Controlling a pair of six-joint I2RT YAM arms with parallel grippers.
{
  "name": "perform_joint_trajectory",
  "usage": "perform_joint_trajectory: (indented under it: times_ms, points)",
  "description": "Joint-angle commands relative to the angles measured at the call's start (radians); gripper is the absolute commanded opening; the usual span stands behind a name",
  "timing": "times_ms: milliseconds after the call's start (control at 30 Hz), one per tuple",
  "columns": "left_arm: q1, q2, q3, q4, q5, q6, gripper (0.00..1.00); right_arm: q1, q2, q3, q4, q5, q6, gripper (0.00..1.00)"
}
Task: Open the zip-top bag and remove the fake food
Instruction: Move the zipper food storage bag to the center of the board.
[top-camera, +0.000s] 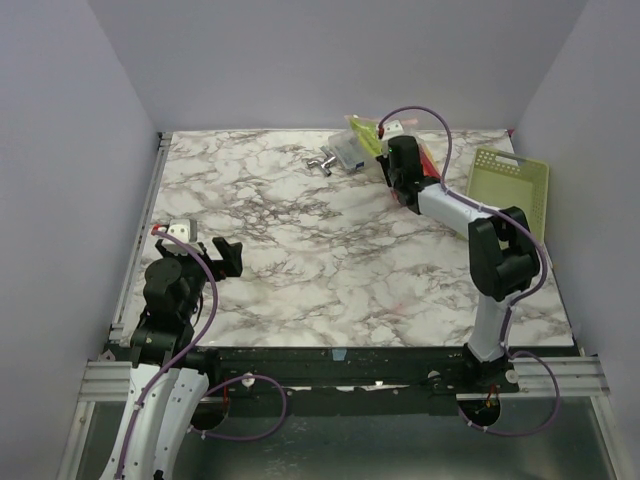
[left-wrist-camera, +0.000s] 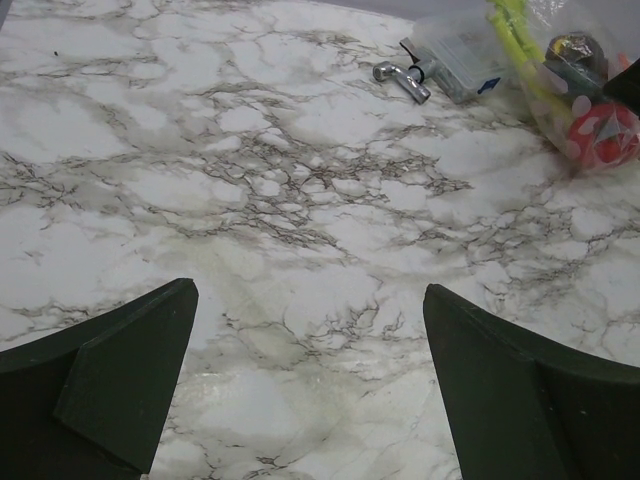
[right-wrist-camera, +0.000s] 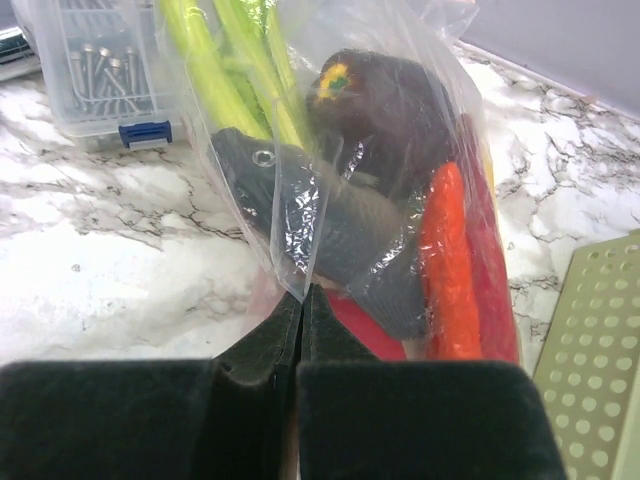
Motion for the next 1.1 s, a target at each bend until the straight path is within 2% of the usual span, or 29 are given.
perform_joint_trajectory:
  times_ms: [0,600,800,1067]
  points:
    - [0.007,-0.001,0.019,0.023,0.03,0.006,0.98,-0.007,-0.061,-0.027,0.023,-0.052,0.016,0.01]
    - [0.006,0.003,0.016,0.033,0.074,0.002,0.99,-0.038,-0.249,-0.165,0.034,-0.186,0.025,0.01]
    - [0.006,0.004,0.012,0.041,0.096,0.0,0.99,-0.078,-0.336,-0.226,0.039,-0.279,0.054,0.01]
    - [0.005,-0.009,-0.009,0.102,0.267,0.006,0.98,-0.12,-0.483,-0.341,0.067,-0.474,0.088,0.01]
